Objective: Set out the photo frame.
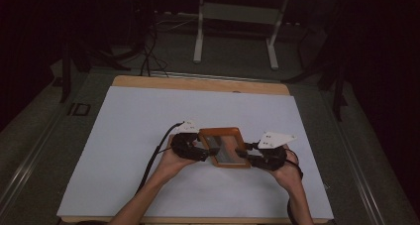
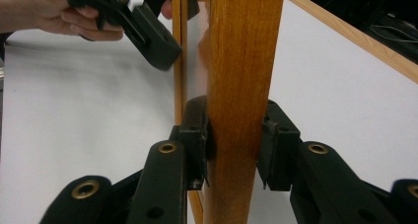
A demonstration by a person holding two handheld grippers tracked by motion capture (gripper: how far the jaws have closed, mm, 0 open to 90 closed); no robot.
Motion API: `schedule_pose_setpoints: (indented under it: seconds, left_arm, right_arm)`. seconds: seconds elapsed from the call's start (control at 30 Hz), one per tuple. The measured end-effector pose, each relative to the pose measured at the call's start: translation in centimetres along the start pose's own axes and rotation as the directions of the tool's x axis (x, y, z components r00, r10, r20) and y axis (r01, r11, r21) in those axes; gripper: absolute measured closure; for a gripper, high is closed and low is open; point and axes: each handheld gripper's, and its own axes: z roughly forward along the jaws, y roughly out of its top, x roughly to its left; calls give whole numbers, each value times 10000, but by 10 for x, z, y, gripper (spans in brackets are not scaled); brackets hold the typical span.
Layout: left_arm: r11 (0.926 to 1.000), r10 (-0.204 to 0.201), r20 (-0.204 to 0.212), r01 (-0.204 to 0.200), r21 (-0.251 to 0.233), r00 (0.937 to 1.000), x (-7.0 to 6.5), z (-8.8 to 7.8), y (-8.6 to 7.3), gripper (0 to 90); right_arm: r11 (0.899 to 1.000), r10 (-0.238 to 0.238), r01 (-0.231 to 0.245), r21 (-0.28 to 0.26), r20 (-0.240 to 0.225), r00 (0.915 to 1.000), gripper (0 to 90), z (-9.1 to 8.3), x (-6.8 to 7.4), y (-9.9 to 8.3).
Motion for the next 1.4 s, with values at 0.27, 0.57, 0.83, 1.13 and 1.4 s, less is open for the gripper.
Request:
schedule_pose_setpoints:
  seconds: [0.27,0.57,0.83,1.13,1.4]
  left_arm:
    - [9992,393,-140,-391,128,9991,-4,4,-5,438]
    - [9982,573,-320,-567,191,9978,-6,3,-7,492]
    - [9980,562,-400,-550,311,9976,-5,3,-11,561]
    - [9955,850,-394,-832,462,9956,-9,-1,-11,606]
    - [9959,761,-319,-744,507,9966,-8,-3,-10,622]
  right_arm:
    - [9999,107,-107,1,-4,9999,679,-1,-1,-2]
    - [9999,123,-123,36,-23,9999,675,-1,-2,-3]
    - [9996,276,-276,105,24,9996,669,-2,-5,-5]
    - [9995,279,-280,158,58,9996,649,-2,-5,-6]
    - [9995,270,-272,133,100,9996,640,-2,-4,-5]
